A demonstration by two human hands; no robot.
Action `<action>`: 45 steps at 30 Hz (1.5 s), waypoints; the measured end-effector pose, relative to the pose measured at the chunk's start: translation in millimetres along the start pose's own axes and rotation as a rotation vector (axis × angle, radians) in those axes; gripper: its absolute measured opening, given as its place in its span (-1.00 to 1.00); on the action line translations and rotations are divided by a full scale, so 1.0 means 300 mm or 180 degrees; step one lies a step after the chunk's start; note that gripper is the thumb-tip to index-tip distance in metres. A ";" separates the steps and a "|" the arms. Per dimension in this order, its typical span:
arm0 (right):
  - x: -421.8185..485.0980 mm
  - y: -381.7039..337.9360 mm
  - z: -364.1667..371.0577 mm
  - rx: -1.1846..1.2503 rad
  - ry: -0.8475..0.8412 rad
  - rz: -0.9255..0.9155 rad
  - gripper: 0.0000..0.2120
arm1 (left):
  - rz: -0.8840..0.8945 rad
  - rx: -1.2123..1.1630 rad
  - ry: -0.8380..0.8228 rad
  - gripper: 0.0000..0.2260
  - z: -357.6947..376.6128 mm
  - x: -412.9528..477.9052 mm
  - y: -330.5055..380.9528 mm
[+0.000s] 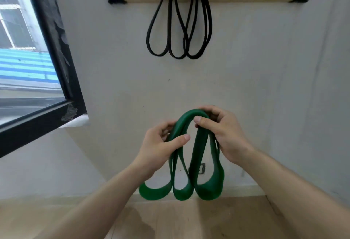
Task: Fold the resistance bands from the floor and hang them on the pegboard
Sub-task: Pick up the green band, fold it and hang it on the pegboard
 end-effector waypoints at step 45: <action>0.851 -0.947 0.114 -0.4215 -0.0633 -0.0877 -0.22 | 0.1479 0.0812 0.1604 -0.90 -0.628 0.643 0.930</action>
Point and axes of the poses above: each hand's wrist, its own x-axis towards the middle knuckle, its own z-axis out of the palm, y = z × x, the point moved 8 cm from there along x, towards the middle knuckle, and after that the axes turned 14 degrees about -y, right-handed, at the moved point
